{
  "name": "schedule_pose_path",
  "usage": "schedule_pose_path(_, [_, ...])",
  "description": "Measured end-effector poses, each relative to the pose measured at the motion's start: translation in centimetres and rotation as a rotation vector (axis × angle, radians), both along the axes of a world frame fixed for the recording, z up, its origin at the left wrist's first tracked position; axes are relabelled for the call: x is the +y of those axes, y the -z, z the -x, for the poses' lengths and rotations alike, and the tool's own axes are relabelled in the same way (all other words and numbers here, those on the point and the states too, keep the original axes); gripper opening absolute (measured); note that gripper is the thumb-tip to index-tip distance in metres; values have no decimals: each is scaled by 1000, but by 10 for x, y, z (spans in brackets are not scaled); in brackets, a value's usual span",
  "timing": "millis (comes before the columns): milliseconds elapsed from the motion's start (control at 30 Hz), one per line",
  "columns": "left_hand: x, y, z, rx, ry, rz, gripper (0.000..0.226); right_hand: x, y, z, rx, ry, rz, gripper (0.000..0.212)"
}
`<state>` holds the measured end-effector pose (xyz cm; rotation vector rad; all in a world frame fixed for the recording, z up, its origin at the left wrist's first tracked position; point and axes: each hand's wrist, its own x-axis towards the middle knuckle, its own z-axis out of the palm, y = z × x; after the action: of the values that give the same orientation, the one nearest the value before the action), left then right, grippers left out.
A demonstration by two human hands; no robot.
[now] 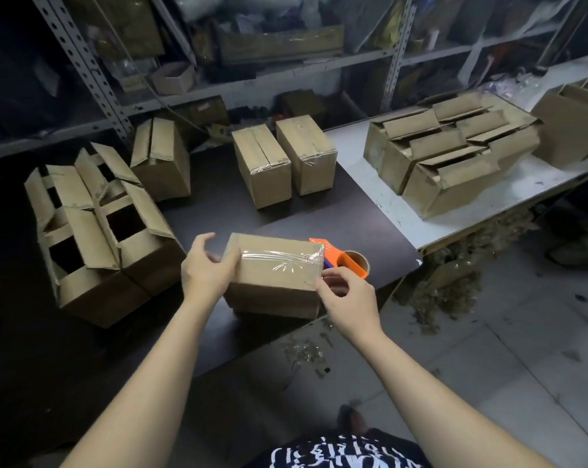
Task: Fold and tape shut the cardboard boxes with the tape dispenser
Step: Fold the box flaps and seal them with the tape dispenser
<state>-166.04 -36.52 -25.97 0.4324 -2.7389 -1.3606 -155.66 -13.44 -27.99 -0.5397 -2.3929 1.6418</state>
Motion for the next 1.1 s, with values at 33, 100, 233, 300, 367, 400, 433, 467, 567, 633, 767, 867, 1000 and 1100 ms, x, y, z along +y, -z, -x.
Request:
schedule_pose_path(33, [-5,2,-5,-23,1,29,67,1,-1,1,14,10,8,12])
schedule_pose_path(100, [-15,7,-13,-79,55,9,71,0,0,3,1,-9,56,14])
schedule_pose_path(233, [-40,11,-27,-78,211,-128,60,-9,4,10,-34,-154,132,36])
schedule_pose_path(300, [-51,10,-33,-39,254,-99,49,-14,7,13,-60,-204,84,50])
schedule_pose_path(367, [-54,10,-38,-14,266,-85,37,-17,8,15,-74,-186,68,62])
schedule_pose_path(400, [-54,10,-39,-6,244,-71,34,-18,9,16,-76,-165,69,66])
schedule_pose_path(433, [-53,10,-40,-6,206,-45,33,-19,10,15,-84,-143,56,70])
schedule_pose_path(467, [-51,10,-41,-23,158,-12,34,-20,11,13,-96,-118,16,70])
schedule_pose_path(567, [-41,15,-44,-73,46,16,46,-11,15,8,-126,25,-188,52])
schedule_pose_path(633, [-30,14,-48,-87,22,40,51,0,16,9,-142,175,-312,34])
schedule_pose_path(767, [-2,13,-50,-121,-10,89,58,23,22,21,-183,222,-419,34])
schedule_pose_path(867, [22,11,-52,-127,-50,72,59,35,30,29,-271,142,-477,45])
schedule_pose_path(1000, [48,9,-52,-127,-69,0,61,47,47,37,-344,24,-643,38])
schedule_pose_path(1100, [58,13,-47,-143,-79,-22,74,56,52,46,-284,-30,-782,29])
